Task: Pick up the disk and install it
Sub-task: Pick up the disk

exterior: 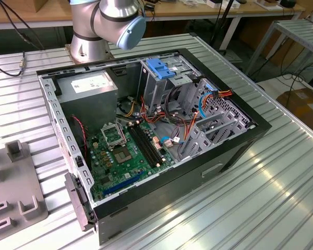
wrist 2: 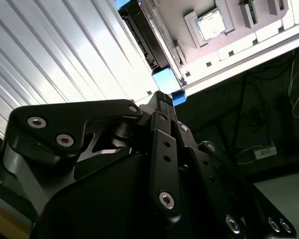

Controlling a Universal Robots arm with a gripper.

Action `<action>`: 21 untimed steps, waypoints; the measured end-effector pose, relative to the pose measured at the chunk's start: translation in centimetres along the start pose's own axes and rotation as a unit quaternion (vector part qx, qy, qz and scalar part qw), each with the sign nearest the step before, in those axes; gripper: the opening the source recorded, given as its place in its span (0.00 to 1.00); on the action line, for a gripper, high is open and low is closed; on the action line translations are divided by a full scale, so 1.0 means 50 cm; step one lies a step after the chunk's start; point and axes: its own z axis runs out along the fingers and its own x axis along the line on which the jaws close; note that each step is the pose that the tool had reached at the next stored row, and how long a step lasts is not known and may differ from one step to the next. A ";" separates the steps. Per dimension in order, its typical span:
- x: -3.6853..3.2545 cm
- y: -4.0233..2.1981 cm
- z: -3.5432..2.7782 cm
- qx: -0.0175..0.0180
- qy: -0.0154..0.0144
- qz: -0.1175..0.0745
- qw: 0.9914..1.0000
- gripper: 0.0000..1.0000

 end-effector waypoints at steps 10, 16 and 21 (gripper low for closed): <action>0.000 0.000 0.004 -0.003 0.005 -0.117 0.993 0.10; 0.000 0.000 0.007 -0.004 0.008 -0.175 0.984 0.10; 0.000 0.000 0.010 -0.005 0.010 -0.229 0.973 0.10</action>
